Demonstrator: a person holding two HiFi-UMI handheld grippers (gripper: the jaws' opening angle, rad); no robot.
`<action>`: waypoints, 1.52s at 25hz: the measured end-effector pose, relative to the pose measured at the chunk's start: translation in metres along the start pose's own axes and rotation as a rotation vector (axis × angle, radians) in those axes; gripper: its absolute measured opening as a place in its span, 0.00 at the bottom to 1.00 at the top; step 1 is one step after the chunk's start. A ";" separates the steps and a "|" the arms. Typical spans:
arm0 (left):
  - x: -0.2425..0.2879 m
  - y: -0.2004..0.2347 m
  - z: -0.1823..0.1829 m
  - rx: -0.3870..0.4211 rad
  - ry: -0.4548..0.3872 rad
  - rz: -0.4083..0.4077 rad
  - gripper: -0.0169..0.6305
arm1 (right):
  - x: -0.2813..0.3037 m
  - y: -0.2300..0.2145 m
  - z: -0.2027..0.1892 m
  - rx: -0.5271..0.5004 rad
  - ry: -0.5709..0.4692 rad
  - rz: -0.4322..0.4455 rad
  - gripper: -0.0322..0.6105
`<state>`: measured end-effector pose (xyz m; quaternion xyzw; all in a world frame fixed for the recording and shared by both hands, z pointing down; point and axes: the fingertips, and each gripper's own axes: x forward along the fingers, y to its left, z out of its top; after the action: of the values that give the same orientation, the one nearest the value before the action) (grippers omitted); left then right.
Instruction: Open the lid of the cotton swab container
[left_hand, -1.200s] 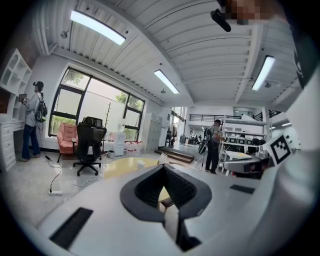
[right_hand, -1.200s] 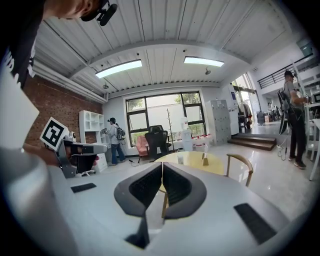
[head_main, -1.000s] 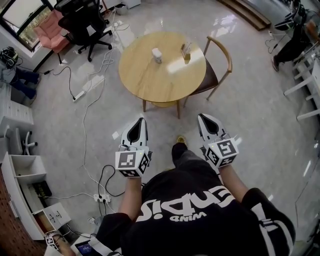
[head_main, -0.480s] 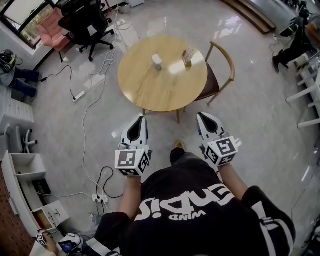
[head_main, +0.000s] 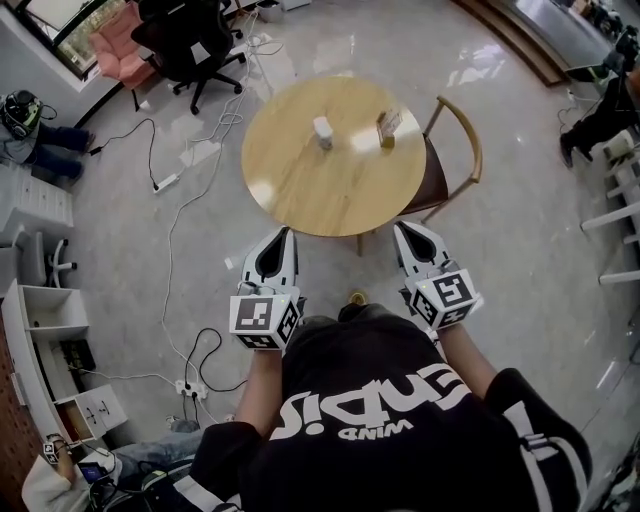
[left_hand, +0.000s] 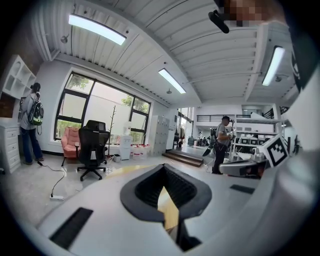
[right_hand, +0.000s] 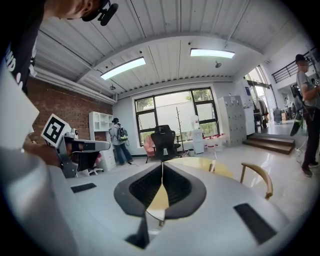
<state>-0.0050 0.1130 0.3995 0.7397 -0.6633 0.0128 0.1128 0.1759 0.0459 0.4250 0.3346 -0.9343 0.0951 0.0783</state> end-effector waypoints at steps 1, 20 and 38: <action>0.002 0.002 0.000 -0.003 -0.003 0.012 0.04 | 0.003 -0.002 0.000 0.000 0.001 0.008 0.05; 0.054 0.049 0.005 -0.018 -0.005 0.072 0.04 | 0.074 -0.024 0.013 0.000 -0.017 0.058 0.05; 0.158 0.126 0.028 -0.031 0.028 -0.026 0.04 | 0.191 -0.038 0.037 0.021 0.021 0.021 0.05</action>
<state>-0.1134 -0.0587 0.4173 0.7463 -0.6520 0.0111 0.1336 0.0515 -0.1078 0.4341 0.3244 -0.9359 0.1094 0.0834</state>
